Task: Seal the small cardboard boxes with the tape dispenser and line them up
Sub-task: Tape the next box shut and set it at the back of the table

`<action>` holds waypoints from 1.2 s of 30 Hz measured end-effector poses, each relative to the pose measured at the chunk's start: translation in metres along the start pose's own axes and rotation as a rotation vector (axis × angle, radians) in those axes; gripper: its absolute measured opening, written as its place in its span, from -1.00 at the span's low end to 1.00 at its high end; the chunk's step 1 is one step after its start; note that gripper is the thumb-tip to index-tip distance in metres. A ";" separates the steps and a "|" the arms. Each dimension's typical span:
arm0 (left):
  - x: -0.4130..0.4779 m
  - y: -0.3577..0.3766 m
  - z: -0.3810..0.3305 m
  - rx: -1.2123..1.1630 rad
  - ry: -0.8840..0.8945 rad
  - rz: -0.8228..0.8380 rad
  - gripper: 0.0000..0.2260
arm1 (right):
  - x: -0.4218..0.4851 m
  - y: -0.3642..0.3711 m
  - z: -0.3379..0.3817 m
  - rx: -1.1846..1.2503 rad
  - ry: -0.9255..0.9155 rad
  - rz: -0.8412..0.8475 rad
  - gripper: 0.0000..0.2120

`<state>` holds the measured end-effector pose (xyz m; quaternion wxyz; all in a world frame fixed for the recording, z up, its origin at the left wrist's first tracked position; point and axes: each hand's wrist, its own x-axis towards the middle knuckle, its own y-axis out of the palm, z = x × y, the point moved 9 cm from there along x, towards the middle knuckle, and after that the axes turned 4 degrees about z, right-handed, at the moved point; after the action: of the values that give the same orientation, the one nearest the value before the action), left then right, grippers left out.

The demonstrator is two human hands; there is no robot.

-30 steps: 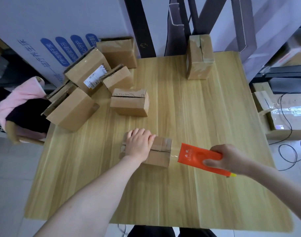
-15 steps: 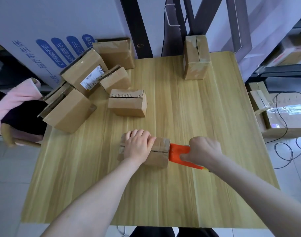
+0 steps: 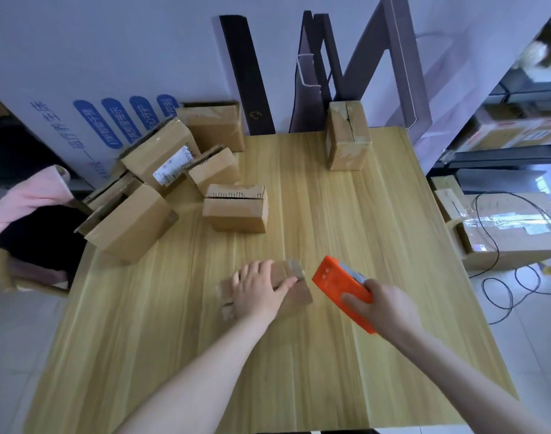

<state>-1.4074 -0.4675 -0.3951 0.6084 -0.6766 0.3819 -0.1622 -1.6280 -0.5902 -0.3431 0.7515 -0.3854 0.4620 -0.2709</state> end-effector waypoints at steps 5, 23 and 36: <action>-0.039 0.003 0.041 -0.448 -0.568 -0.012 -0.48 | -0.007 -0.025 0.011 0.407 -0.133 -0.057 -0.76; -0.041 -0.143 -0.033 -1.212 0.128 0.226 -0.82 | -0.045 -0.068 0.067 0.570 -0.387 -0.064 -0.78; -0.031 -0.129 -0.014 -1.327 -0.191 0.311 -0.95 | -0.061 -0.075 0.086 0.481 -0.428 -0.066 -0.87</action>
<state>-1.3957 -0.4595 -0.2625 0.1127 -0.8545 0.4381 0.2554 -1.5804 -0.5570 -0.2273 0.8919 -0.2597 0.2035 -0.3091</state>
